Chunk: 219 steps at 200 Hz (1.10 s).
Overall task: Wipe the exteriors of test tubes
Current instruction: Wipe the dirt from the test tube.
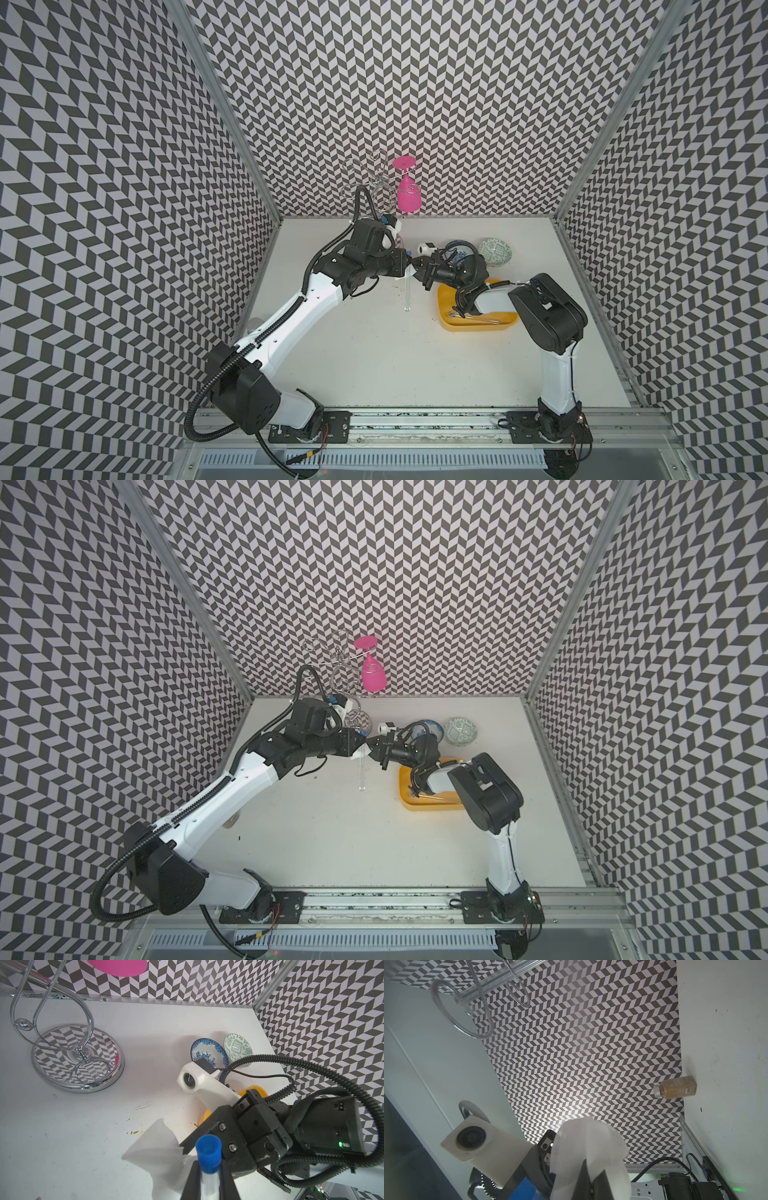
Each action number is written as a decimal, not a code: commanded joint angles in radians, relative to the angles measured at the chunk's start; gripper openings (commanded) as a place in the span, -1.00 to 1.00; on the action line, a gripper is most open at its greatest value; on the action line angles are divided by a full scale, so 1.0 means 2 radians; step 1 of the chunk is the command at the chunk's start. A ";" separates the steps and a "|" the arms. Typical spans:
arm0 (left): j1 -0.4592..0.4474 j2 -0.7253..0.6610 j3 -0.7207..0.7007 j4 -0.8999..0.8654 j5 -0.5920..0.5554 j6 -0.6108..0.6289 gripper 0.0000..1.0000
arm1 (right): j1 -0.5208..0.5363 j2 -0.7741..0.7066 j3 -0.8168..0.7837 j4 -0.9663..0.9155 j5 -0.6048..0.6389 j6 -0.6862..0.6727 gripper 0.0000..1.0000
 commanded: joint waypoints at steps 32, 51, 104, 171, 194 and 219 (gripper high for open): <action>-0.003 -0.005 -0.001 0.008 -0.024 0.016 -0.88 | 0.004 -0.021 -0.043 0.010 -0.006 0.037 -1.00; -0.003 -0.003 0.000 0.008 -0.031 0.021 -0.88 | 0.009 -0.027 -0.056 0.012 -0.006 0.036 -1.00; -0.004 0.003 0.005 0.008 -0.051 0.031 -0.89 | 0.033 -0.042 -0.087 0.022 0.008 0.038 -1.00; -0.003 0.003 0.008 0.005 -0.066 0.037 -0.88 | 0.061 -0.060 -0.143 0.047 0.027 0.049 -1.00; -0.003 0.001 0.008 0.003 -0.072 0.038 -0.89 | 0.066 -0.063 -0.157 0.062 0.032 0.057 -1.00; -0.004 -0.002 0.006 0.003 -0.071 0.034 -0.89 | 0.068 -0.063 -0.155 0.064 0.036 0.060 -1.00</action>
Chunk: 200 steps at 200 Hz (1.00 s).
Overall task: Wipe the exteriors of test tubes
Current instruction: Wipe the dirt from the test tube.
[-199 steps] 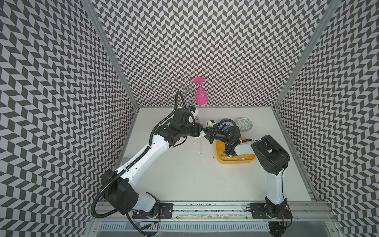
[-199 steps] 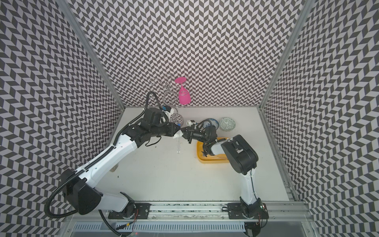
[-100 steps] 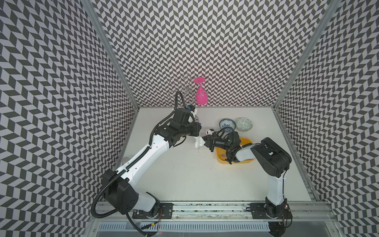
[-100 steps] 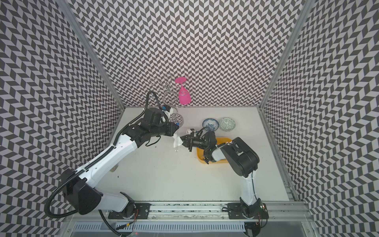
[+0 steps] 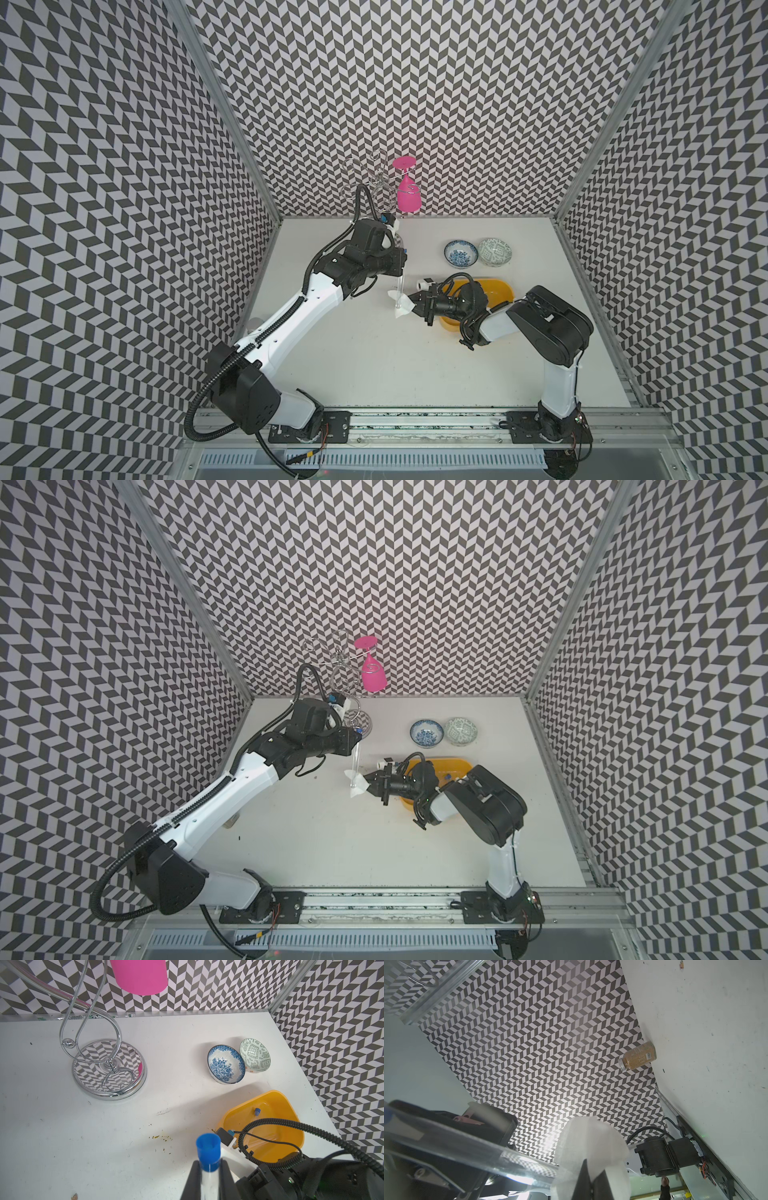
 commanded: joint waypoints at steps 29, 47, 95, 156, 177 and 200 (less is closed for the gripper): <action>-0.007 -0.009 -0.003 0.003 -0.014 0.002 -0.88 | 0.006 -0.011 0.014 0.057 0.013 0.070 -1.00; -0.008 -0.012 -0.005 0.003 -0.016 0.001 -0.88 | 0.005 -0.005 0.022 0.063 0.018 0.078 -1.00; -0.011 -0.017 -0.006 0.003 -0.017 -0.001 -0.89 | -0.006 0.013 0.056 0.061 0.016 0.087 -1.00; -0.012 -0.019 -0.003 0.003 -0.020 -0.001 -0.89 | -0.042 0.027 0.110 0.022 0.002 0.073 -1.00; -0.012 -0.020 -0.002 0.002 -0.020 0.000 -0.89 | -0.055 0.034 0.125 0.015 -0.001 0.073 -1.00; -0.012 -0.019 -0.002 0.002 -0.021 -0.001 -0.88 | -0.068 0.038 0.138 0.013 -0.001 0.075 -1.00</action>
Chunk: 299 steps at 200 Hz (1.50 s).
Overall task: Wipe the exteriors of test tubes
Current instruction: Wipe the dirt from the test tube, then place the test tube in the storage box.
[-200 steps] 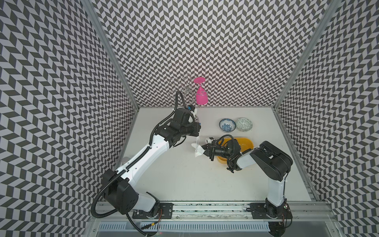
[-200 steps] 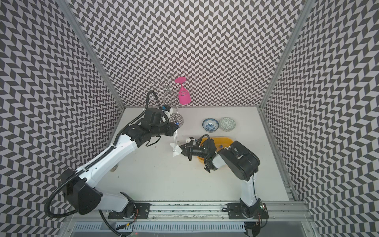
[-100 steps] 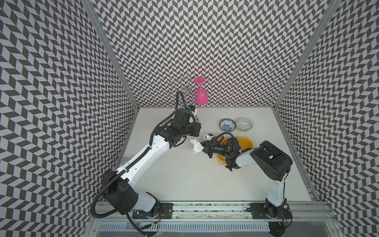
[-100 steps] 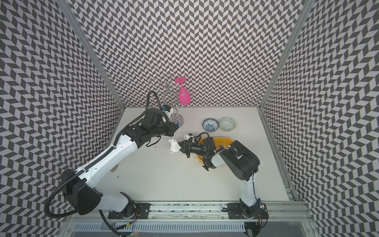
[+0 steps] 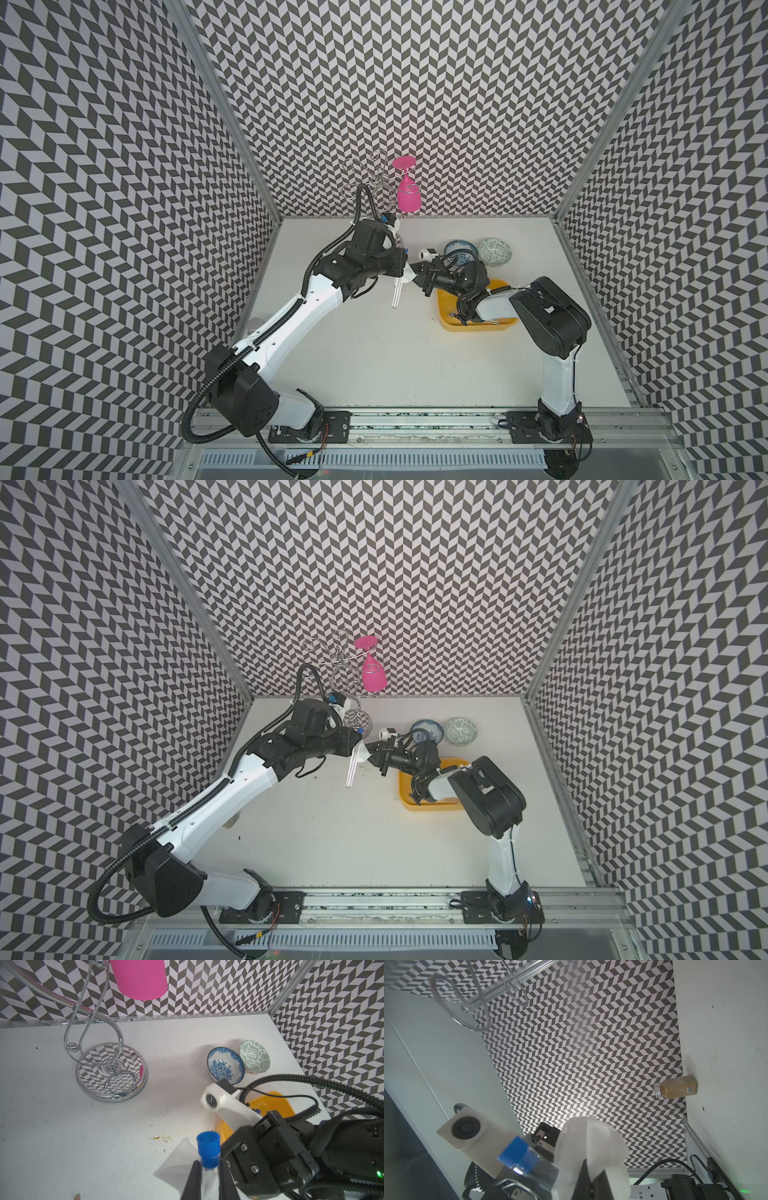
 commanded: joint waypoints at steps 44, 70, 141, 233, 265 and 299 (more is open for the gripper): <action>-0.003 -0.007 -0.002 0.003 -0.010 0.002 -0.88 | -0.047 -0.013 -0.018 0.015 -0.001 0.069 -1.00; -0.005 0.004 0.002 0.003 -0.011 0.003 -0.88 | -0.099 -0.055 -0.057 -0.028 -0.016 0.022 -1.00; -0.054 0.090 0.054 0.012 -0.037 0.024 -0.88 | -0.193 -0.168 0.188 -0.881 0.065 -0.676 -1.00; -0.182 0.336 0.250 0.018 -0.097 0.118 -0.88 | -0.325 -0.323 0.103 -1.002 0.201 -0.786 -1.00; -0.225 0.403 0.304 0.011 -0.153 0.176 -0.88 | -0.347 -0.330 0.104 -1.034 0.210 -0.813 -1.00; -0.252 0.436 0.313 0.037 -0.187 0.219 -0.88 | -0.353 -0.334 0.105 -1.036 0.214 -0.814 -1.00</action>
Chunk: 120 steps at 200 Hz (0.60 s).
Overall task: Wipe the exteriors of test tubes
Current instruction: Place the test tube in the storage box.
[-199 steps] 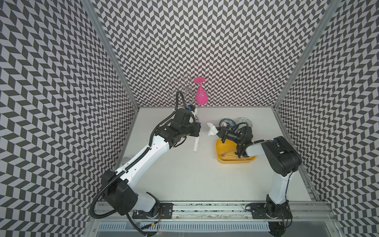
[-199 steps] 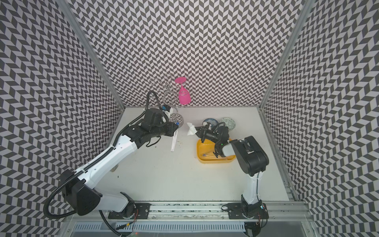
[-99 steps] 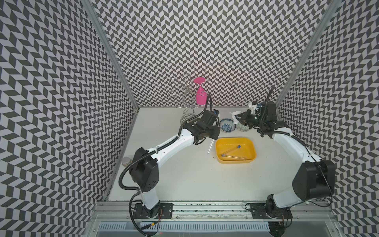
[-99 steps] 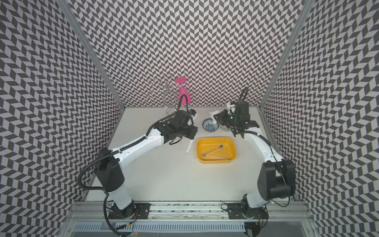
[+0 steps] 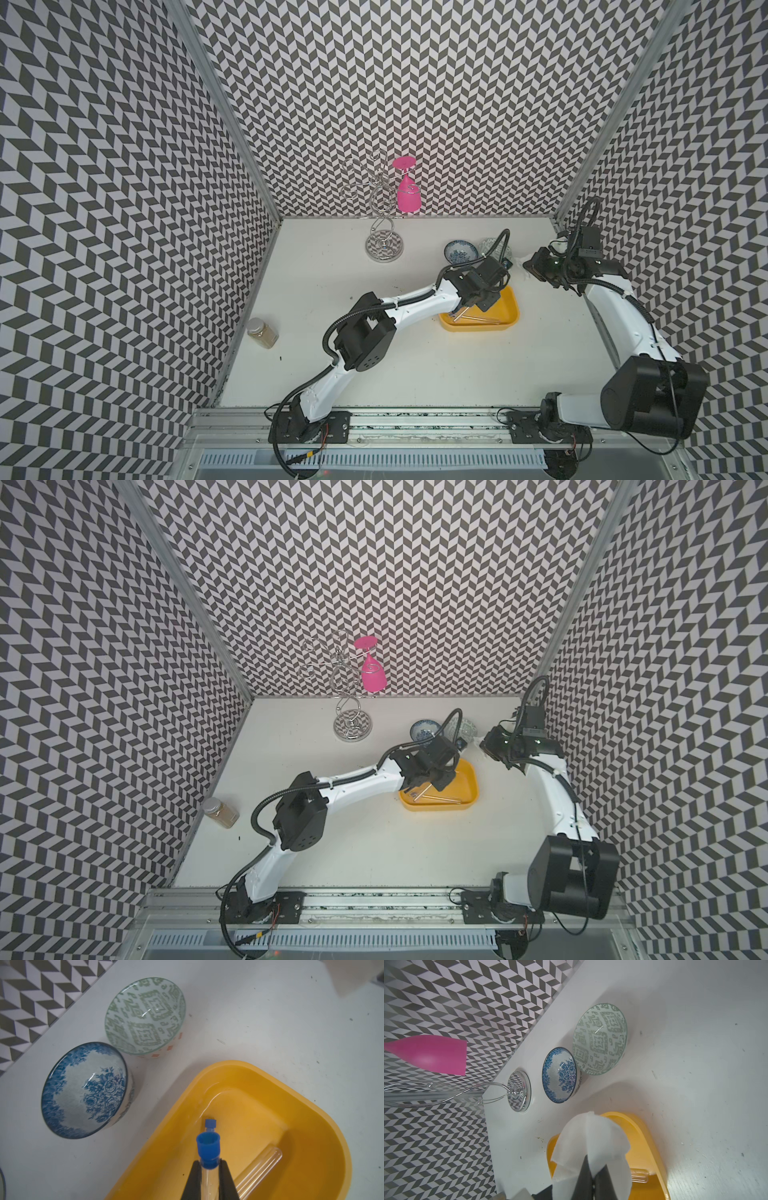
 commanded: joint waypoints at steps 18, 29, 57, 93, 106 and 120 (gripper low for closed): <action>-0.022 0.025 0.012 0.036 -0.069 0.064 -0.85 | -0.004 -0.012 0.003 -0.007 0.015 -0.021 -1.00; -0.024 0.029 0.011 0.038 -0.069 0.062 -0.79 | -0.005 -0.013 0.000 -0.005 0.013 -0.019 -1.00; -0.025 0.023 0.001 0.038 -0.059 0.052 0.06 | -0.009 -0.012 -0.015 0.006 0.002 -0.011 -1.00; -0.019 -0.018 0.004 0.007 -0.072 0.021 1.00 | -0.012 -0.006 -0.010 0.016 -0.009 -0.022 -1.00; -0.015 -0.043 0.005 -0.022 -0.077 -0.008 0.99 | -0.011 -0.002 -0.008 0.023 -0.016 -0.028 -1.00; -0.006 -0.087 -0.017 -0.040 -0.076 -0.038 1.00 | -0.004 0.004 -0.007 0.033 -0.017 -0.027 -1.00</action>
